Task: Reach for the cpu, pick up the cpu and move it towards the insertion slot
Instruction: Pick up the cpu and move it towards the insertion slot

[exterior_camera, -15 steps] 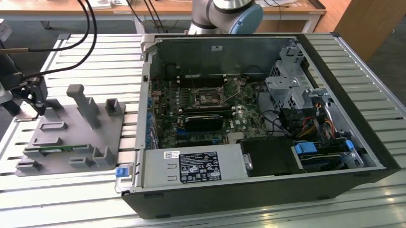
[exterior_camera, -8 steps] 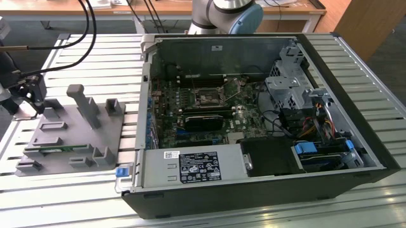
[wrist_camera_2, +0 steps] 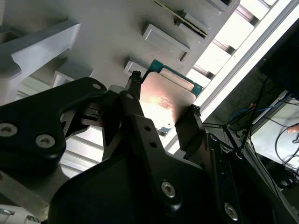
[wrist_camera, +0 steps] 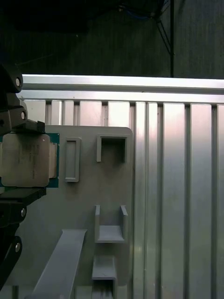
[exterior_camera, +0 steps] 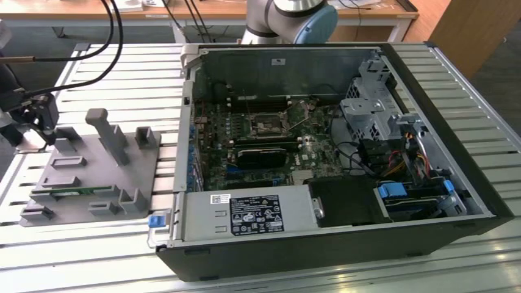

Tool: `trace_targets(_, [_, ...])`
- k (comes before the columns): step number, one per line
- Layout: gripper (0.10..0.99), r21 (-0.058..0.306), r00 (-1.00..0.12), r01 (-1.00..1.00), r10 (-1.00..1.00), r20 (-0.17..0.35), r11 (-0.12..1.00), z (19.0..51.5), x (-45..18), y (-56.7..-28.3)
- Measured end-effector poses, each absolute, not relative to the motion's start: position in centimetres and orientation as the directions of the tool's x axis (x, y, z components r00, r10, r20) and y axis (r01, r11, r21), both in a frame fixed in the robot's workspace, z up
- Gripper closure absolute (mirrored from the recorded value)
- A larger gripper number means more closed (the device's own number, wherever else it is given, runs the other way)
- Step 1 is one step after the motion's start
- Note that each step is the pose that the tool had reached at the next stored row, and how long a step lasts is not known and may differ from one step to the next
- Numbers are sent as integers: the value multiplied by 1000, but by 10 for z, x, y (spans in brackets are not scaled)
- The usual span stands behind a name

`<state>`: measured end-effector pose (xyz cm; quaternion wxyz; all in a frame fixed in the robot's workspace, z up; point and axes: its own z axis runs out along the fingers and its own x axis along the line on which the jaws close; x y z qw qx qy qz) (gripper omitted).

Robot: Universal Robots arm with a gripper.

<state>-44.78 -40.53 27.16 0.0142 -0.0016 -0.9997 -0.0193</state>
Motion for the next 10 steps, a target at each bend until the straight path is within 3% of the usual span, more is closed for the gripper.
trace_targets(10, [541, 39, -1000, 4, 3, 29, 999, 276, -448, -405])
